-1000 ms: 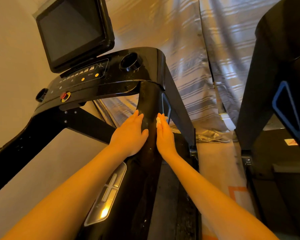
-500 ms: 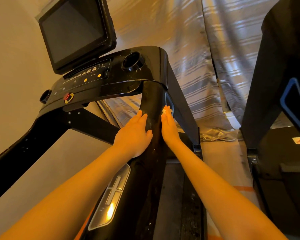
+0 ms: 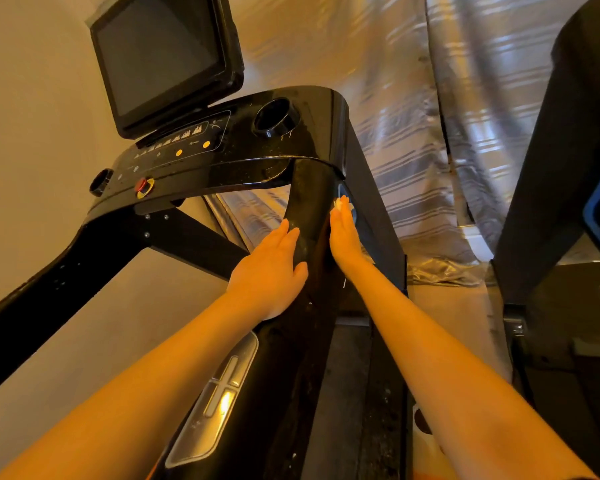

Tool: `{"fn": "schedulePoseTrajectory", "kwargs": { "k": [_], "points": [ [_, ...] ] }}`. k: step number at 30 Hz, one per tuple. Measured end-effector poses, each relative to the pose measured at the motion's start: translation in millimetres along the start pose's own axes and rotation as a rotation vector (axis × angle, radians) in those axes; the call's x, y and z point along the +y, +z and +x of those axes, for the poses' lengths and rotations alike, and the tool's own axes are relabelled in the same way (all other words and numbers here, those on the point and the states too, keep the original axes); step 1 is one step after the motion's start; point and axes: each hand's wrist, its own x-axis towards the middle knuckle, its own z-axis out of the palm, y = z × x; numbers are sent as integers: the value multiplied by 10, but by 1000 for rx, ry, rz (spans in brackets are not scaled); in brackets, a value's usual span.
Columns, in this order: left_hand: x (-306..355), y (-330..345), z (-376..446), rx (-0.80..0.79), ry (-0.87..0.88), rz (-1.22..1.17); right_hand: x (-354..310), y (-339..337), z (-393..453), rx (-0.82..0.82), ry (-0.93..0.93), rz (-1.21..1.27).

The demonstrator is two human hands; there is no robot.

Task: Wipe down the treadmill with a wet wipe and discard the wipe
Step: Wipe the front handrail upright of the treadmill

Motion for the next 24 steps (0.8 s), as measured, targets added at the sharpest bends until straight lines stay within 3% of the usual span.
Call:
{"fn": "schedulePoseTrajectory", "kwargs": {
  "k": [7,13,15,19,22,24],
  "points": [
    [-17,7,8,-11,-3,-12,241,-139,-423,-56,19,-59],
    [2,-9,-3,-15,-8,-19,41,-237,-41,-64,173,-41],
    [0,-11,-4,-16,-6,-28,4,-221,12,-93,108,-18],
    [-12,2,10,-9,-12,-38,61,-94,-53,122,82,75],
    [-22,13,17,-8,-16,-47,192,-77,-325,2,-96,-82],
    [-26,14,17,-8,-15,-49,251,-96,-305,-37,-61,10]
  ]
}}
